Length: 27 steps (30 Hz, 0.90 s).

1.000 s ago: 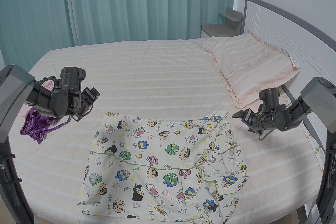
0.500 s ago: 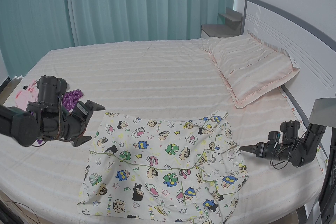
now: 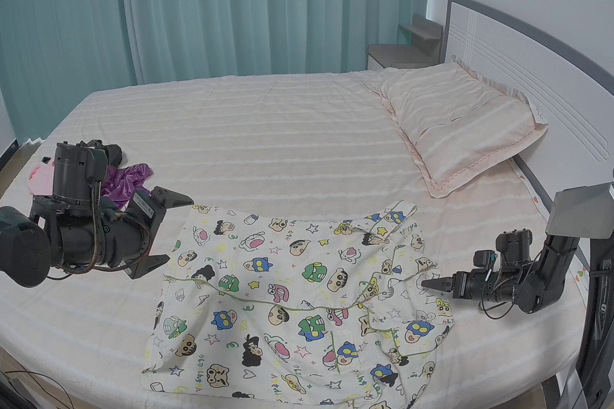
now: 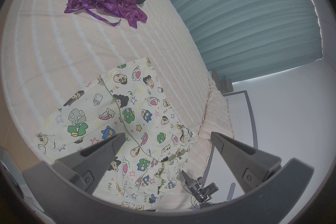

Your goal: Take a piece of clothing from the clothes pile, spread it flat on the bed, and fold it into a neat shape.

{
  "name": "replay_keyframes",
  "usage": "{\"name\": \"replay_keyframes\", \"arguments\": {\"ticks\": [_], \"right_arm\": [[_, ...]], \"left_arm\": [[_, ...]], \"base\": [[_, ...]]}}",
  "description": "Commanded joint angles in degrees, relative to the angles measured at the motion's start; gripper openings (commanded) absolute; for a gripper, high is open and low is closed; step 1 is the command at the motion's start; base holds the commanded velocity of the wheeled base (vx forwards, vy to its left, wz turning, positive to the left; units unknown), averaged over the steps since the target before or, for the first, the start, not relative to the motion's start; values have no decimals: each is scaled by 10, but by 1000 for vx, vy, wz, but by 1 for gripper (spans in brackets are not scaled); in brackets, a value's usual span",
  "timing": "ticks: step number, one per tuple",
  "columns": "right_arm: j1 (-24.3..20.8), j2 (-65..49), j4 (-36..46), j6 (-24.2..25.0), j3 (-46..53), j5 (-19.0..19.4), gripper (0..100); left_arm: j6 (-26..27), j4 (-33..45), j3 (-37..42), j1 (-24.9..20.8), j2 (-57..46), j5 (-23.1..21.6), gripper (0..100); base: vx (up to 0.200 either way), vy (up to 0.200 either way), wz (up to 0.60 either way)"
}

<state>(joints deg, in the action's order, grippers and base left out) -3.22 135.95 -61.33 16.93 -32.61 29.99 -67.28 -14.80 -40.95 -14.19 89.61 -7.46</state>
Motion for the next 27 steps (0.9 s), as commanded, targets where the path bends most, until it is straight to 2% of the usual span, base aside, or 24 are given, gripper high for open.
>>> {"name": "replay_keyframes", "arguments": {"ticks": [1,2,6,9,17,20,27], "right_arm": [[-6,16,3,3,-15,3,100],[-6,16,3,6,-14,9,0],[-1,15,-2,25,-10,34,0],[7,16,-2,27,-8,31,0],[60,-8,-4,21,4,-4,0],[75,-12,-4,15,13,-5,0],[92,-14,-5,8,8,-25,0]], "left_arm": [[0,-1,0,0,1,0,100],[0,-1,0,0,1,0,100],[0,-1,0,0,1,0,100],[0,-1,1,0,1,0,100],[0,-1,1,0,1,0,100],[0,-1,1,0,1,1,100],[0,-1,1,0,1,1,100]], "base": [[0,0,0],[0,0,0],[0,0,0],[0,0,0],[0,0,0],[0,0,0],[0,0,0]]}}
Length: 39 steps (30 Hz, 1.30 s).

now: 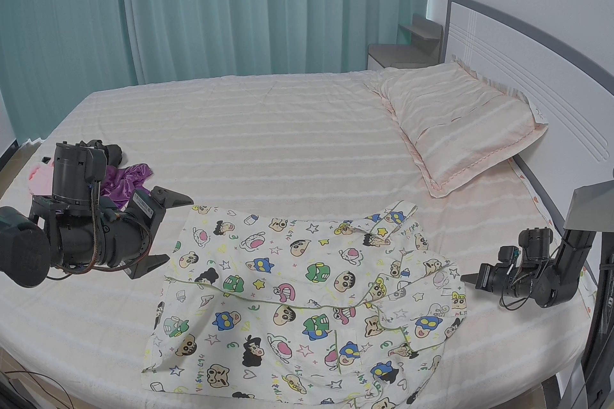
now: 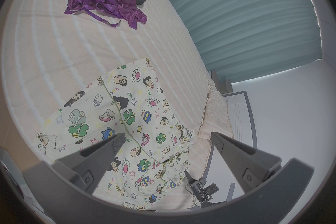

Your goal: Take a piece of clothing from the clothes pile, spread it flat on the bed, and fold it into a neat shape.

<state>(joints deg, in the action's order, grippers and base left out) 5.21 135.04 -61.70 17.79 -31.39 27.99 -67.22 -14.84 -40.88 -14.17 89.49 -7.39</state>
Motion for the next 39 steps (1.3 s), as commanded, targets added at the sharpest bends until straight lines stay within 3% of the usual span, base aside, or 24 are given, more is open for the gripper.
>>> {"name": "replay_keyframes", "arguments": {"ticks": [1,8,13,14,17,31,32,39], "right_arm": [[9,-5,-1,0,-5,-7,0],[25,-14,0,-1,-17,-10,0],[25,-21,1,-3,10,14,0],[25,-21,1,-3,11,22,100],[20,-20,0,-1,9,48,100],[-53,42,-4,-4,-34,53,100],[-62,51,-5,-4,-36,53,0],[-46,54,-7,-3,-53,30,0]], "left_arm": [[0,0,0,0,2,0,100],[0,0,0,0,2,0,100],[0,0,0,-1,2,0,100],[0,0,0,0,1,0,100],[0,1,0,-1,1,0,100],[1,0,0,-1,2,-1,100],[1,0,-1,-1,2,-1,100],[1,0,-1,-1,2,-1,100]], "base": [[0,0,0],[0,0,0],[0,0,0],[0,0,0],[0,0,0],[0,0,0],[0,0,0],[0,0,0]]}}
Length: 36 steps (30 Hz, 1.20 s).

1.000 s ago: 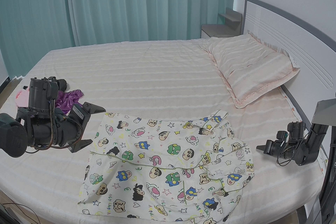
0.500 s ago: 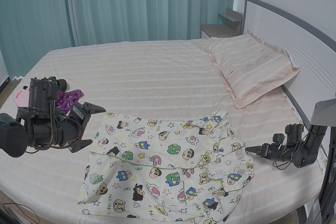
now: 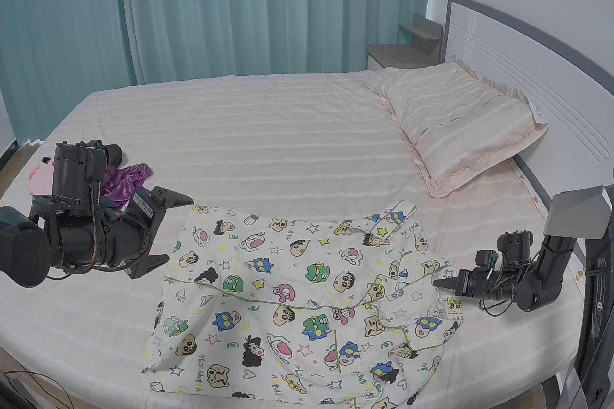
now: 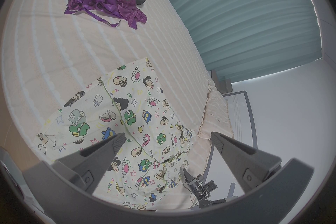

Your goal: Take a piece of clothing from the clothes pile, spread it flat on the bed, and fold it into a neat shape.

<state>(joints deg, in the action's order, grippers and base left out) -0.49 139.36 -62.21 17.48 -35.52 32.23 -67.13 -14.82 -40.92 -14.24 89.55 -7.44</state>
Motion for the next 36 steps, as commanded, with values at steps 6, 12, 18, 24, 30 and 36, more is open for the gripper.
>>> {"name": "replay_keyframes", "arguments": {"ticks": [6,12,18,24,30,36], "right_arm": [[42,13,1,-2,-39,-61,0],[55,9,5,-2,-39,-61,0],[60,3,5,-3,-36,-61,0],[59,-8,-4,-3,-24,-62,100],[90,-82,3,4,-26,-73,100],[76,-147,6,51,-38,-96,100]], "left_arm": [[0,0,0,0,2,1,100],[0,0,0,0,2,1,100],[-1,0,0,0,2,1,100],[-1,0,0,0,0,1,100],[-1,0,-1,-2,-3,0,100],[-3,0,-1,-15,-7,1,100]], "base": [[0,0,0],[0,0,0],[0,0,0],[0,0,0],[0,0,0],[0,0,0]]}}
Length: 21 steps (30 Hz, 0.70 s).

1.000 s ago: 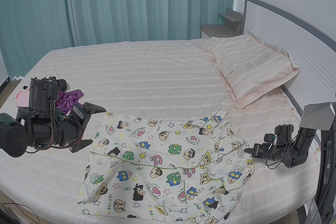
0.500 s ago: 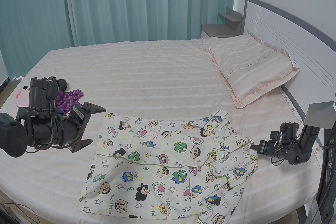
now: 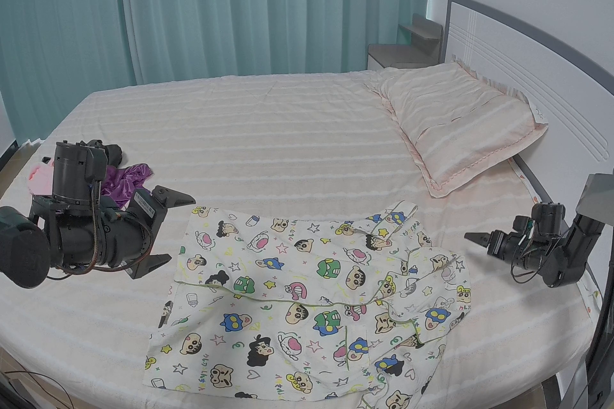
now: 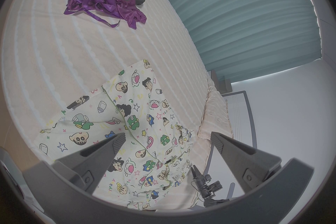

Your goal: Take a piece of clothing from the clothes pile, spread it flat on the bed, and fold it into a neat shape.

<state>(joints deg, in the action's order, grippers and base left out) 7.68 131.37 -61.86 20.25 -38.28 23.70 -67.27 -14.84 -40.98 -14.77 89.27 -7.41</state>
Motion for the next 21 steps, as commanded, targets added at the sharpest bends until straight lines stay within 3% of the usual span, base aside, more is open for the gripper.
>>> {"name": "replay_keyframes", "arguments": {"ticks": [1,2,8,12,13,14,16,21], "right_arm": [[-6,-67,2,23,-10,-11,100],[-63,-81,6,70,-23,-45,100],[-167,-19,16,165,-101,-139,100],[-210,26,67,205,-165,-179,100],[-210,26,67,205,-165,-179,100],[-229,41,90,250,-201,-191,100],[-243,50,117,281,-227,-193,100],[-265,68,167,300,-263,-201,100]], "left_arm": [[-1,0,-1,-10,-4,0,100],[-16,-5,-3,-12,-8,0,100],[-45,-20,-1,-12,-9,-1,100],[-50,-25,0,-12,-5,-11,100],[-50,-25,0,-12,-5,-11,100],[-52,-25,0,-13,-4,-12,100],[-52,-25,0,-16,-3,-12,100],[-80,-28,-1,-16,-3,-11,100]], "base": [[0,0,0],[0,0,0],[0,0,0],[0,0,0],[0,0,0],[0,0,0],[0,0,0],[0,0,0]]}}
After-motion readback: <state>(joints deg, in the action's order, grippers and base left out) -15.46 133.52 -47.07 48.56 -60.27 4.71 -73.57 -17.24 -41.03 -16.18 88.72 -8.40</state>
